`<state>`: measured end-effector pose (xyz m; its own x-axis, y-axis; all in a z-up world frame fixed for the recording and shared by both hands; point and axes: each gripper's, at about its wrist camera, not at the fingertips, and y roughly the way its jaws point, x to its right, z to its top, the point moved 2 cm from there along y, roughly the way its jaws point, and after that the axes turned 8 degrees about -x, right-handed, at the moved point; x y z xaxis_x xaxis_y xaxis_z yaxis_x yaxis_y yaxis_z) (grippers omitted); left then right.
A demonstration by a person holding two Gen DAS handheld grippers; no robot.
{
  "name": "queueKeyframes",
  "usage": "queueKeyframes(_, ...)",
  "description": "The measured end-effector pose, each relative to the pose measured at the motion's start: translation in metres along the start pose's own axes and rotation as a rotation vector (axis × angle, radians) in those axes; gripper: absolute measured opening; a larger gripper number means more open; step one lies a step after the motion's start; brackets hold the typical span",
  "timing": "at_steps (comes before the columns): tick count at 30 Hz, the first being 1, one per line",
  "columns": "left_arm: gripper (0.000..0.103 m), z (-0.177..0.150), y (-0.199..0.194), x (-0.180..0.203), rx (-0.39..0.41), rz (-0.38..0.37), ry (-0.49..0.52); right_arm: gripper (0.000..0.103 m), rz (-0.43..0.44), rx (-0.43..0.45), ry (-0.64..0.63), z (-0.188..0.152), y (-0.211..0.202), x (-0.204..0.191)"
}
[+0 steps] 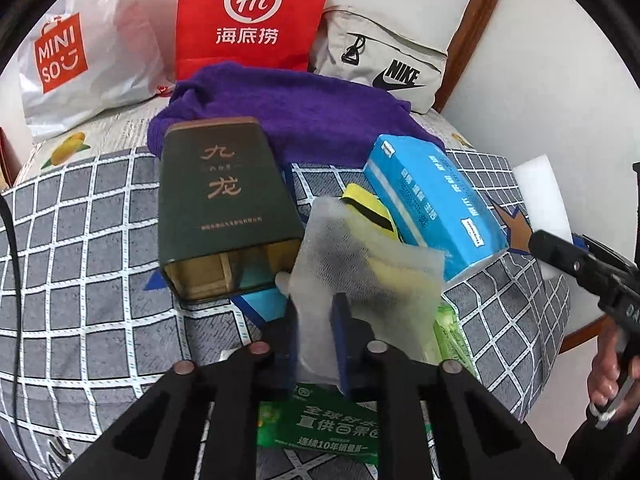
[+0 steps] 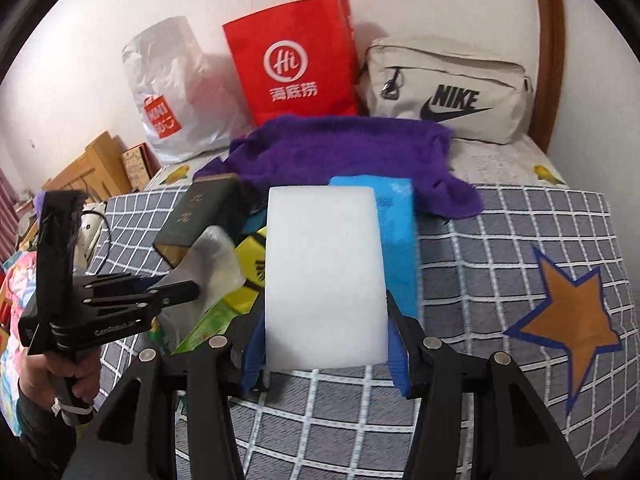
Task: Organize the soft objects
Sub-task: 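Grasp the white block sponge with the right tool while the left tool grasps the clear plastic pouch, then carry the white sponge with the right tool while the left tool carries the clear pouch toward the purple towel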
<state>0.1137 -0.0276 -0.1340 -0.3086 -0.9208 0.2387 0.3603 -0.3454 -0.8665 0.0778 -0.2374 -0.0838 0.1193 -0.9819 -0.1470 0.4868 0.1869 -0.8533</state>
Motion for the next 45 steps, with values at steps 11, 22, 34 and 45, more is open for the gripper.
queueKeyframes(11, 0.005, 0.015, -0.038, -0.008, 0.086, 0.046, 0.024, 0.051, -0.005, 0.033, 0.007, 0.018, -0.009, 0.008)
queueKeyframes(22, 0.005, 0.056, -0.064, -0.033, 0.132, 0.039, -0.048, 0.051, -0.055, 0.076, -0.025, 0.058, -0.014, 0.006)
queueKeyframes(34, 0.005, 0.12, -0.07, -0.062, 0.176, 0.04, -0.081, 0.051, -0.135, 0.071, -0.037, 0.117, 0.01, 0.032)
queueKeyframes(45, 0.005, 0.181, -0.043, -0.075, 0.188, 0.031, -0.091, 0.051, -0.161, 0.04, -0.049, 0.171, 0.064, 0.053)
